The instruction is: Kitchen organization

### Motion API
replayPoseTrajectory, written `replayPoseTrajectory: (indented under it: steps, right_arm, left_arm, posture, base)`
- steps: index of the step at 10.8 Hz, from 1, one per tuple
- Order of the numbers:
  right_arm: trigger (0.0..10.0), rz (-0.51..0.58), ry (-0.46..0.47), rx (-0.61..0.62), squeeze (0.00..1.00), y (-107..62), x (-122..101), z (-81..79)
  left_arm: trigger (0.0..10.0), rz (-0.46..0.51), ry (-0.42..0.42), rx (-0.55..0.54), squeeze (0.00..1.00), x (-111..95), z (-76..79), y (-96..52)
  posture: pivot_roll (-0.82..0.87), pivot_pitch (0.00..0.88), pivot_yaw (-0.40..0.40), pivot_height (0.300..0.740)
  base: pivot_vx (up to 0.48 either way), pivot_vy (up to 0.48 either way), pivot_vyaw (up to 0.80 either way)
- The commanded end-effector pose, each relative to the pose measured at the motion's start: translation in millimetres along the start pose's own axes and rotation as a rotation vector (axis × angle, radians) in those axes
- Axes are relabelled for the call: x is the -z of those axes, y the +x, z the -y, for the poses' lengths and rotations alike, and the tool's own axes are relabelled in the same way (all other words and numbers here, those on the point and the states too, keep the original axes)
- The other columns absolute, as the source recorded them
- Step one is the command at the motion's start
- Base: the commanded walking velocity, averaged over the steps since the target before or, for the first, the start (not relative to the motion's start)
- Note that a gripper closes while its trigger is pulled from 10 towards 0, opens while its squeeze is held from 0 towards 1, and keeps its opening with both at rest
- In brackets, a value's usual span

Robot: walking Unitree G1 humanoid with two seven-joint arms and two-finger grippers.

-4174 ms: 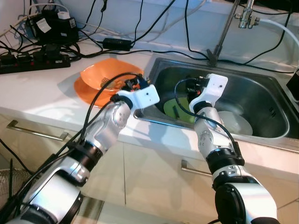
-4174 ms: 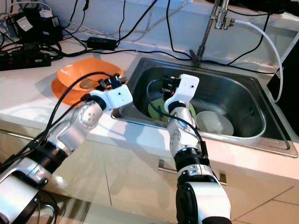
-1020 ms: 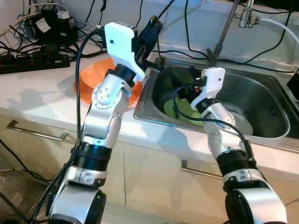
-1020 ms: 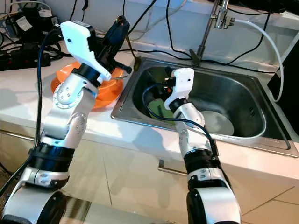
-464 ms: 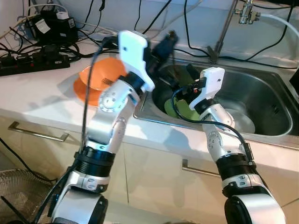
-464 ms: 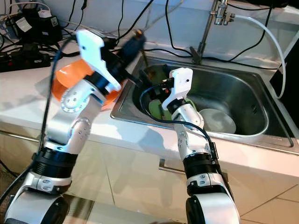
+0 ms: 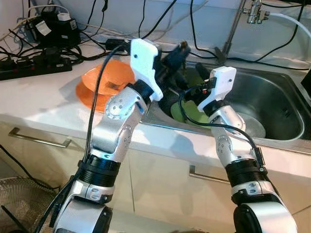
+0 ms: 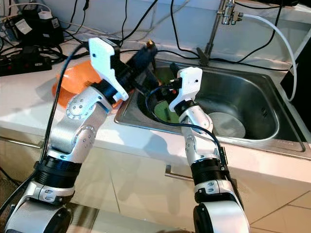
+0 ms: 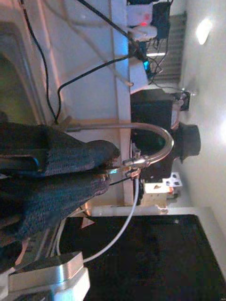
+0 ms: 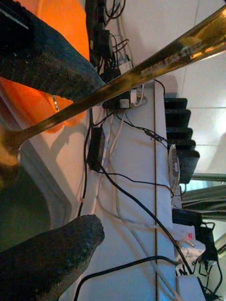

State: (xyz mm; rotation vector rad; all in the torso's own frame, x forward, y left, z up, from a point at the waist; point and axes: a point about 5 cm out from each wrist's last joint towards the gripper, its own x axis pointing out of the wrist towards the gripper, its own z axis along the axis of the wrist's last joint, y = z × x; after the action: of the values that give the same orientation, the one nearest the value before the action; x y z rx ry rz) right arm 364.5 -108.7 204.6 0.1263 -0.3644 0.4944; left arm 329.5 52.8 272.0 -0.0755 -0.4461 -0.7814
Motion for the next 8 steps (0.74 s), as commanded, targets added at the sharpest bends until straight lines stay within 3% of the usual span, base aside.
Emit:
replayPoseTrajectory:
  steps: [1, 4, 5, 6, 7, 8]
  right_arm:
    - [10.0, 0.001, -0.002, -0.008, 0.0, -0.4, -1.0, -3.1]
    - [10.0, -0.015, -0.002, -0.031, 0.0, 0.6, 2.1, -8.5]
    - [9.3, -0.035, -0.013, -0.032, 0.0, 0.1, 5.9, -9.8]
    - [3.7, -0.033, -0.007, -0.041, 0.0, -0.8, 6.3, -11.5]
    - [0.0, -0.033, -0.007, -0.033, 0.0, -0.6, 6.4, -11.2]
    - [0.0, -0.026, -0.002, -0.037, 0.0, -0.7, 5.8, -11.8]
  left_arm:
    - [10.0, -0.001, 0.002, 0.031, 0.0, -0.5, 5.3, 0.0]
    - [10.0, -0.005, 0.003, 0.046, 0.0, -1.0, 7.3, 0.8]
    - [10.0, -0.008, 0.0, 0.049, 0.0, -0.1, 8.2, 0.8]
    - [10.0, -0.011, -0.005, 0.052, 0.0, 0.3, 8.6, 0.5]
    - [10.0, -0.015, -0.007, 0.054, 0.0, 0.8, 8.7, 0.3]
    - [10.0, -0.017, -0.008, 0.053, 0.0, 1.3, 8.6, 0.4]
  posture:
    - [0.22, 0.0, -0.008, 0.74]
    - [0.23, 0.0, -0.007, 0.74]
    - [0.23, 0.0, -0.008, 0.74]
    - [0.23, 0.0, -0.007, 0.74]
    - [0.23, 0.0, -0.004, 0.74]
    - [0.22, 0.0, -0.005, 0.74]
  base:
    - [0.0, 0.0, 0.0]
    - [0.0, 0.0, 0.0]
    - [0.0, 0.0, 0.0]
    - [0.0, 0.0, 0.0]
    - [0.0, 0.0, 0.0]
    - [0.0, 0.0, 0.0]
